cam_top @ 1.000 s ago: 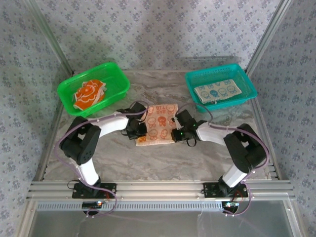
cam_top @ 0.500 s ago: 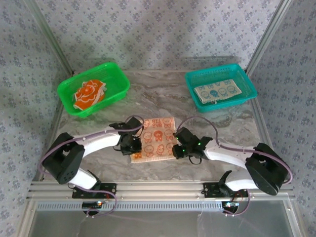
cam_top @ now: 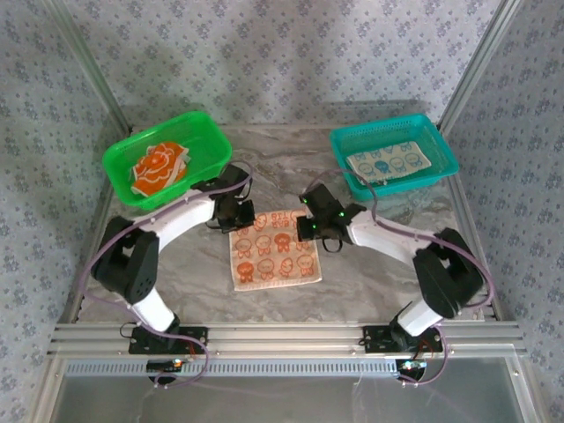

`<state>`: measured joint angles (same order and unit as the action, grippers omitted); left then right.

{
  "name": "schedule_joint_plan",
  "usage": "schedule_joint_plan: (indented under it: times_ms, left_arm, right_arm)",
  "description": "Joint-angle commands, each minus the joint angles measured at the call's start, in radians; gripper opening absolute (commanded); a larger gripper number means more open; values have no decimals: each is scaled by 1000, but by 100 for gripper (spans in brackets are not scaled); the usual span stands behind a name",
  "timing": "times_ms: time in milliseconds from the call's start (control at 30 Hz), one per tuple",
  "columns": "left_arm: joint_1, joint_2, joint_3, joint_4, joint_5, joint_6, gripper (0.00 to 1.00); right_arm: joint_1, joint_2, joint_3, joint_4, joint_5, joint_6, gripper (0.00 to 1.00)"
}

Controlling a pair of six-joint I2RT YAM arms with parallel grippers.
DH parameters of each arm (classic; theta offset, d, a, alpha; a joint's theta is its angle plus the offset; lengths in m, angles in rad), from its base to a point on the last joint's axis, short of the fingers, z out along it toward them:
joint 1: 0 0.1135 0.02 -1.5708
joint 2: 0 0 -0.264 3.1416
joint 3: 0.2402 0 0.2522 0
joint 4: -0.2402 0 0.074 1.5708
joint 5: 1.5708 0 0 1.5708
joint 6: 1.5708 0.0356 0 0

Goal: Fold and stack the towels

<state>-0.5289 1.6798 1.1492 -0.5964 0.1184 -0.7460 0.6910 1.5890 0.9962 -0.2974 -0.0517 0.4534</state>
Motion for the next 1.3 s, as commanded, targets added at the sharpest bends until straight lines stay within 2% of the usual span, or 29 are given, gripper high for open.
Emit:
schedule_joint_plan:
  times_ms: [0, 333, 733, 1000, 1267]
  left_arm:
    - [30, 63, 48, -16, -18, 54, 0]
    - [104, 147, 76, 10, -2, 86, 0]
    - [134, 217, 80, 6, -25, 128, 0]
    - [139, 234, 52, 19, -47, 150, 0]
    - [141, 234, 36, 11, -76, 171, 0]
  right_arm:
    - [-31, 91, 102, -35, -16, -50, 0]
    - [-75, 298, 292, -33, -72, -70, 0]
    - [-137, 427, 362, -30, -119, -63, 0]
    - [-179, 462, 341, -51, -93, -79, 0]
    - [-250, 396, 273, -57, -73, -103, 0]
